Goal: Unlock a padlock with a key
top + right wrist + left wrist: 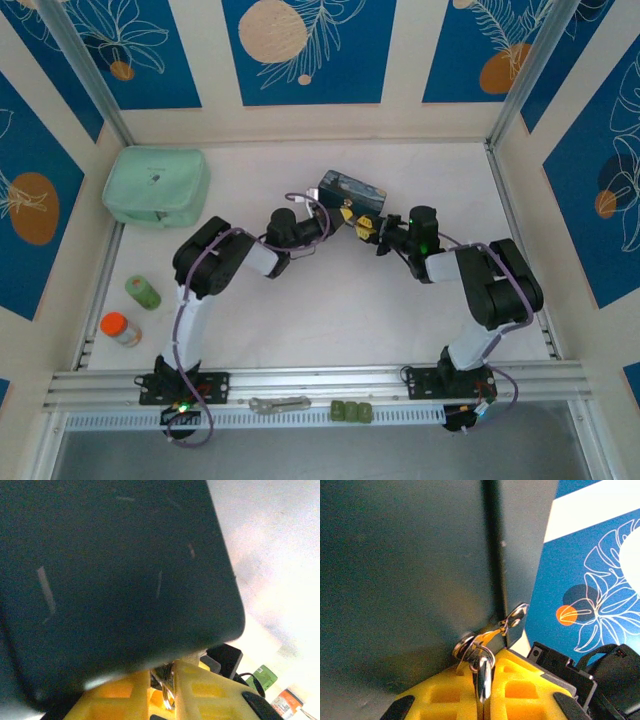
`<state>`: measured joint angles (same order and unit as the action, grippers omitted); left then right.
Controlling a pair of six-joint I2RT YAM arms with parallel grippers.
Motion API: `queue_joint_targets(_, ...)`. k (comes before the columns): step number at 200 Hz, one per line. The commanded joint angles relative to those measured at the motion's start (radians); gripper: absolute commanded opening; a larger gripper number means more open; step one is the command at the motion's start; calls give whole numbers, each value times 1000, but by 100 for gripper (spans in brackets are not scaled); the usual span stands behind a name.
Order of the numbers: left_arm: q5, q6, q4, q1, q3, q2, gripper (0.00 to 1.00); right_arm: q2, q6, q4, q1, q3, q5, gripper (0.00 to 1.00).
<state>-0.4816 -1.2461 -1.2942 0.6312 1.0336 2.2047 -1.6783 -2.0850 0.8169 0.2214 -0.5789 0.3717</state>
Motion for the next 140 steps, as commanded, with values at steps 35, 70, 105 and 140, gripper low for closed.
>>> queue_joint_targets(35, -32, -51, -114, 43, -18, 9, 0, 112, 80, -195, -34, -7, -27, 35)
queue_joint_targets(70, 7, -77, -114, 38, -34, 16, 0, 234, 290, -448, -52, -30, -39, 42)
queue_joint_targets(105, 36, -106, -114, 34, -37, 26, 0, 356, 504, -731, -65, -57, -72, 46)
queue_joint_targets(140, 35, -125, -114, 33, -34, 47, 0, 383, 549, -777, -73, -17, -62, 47)
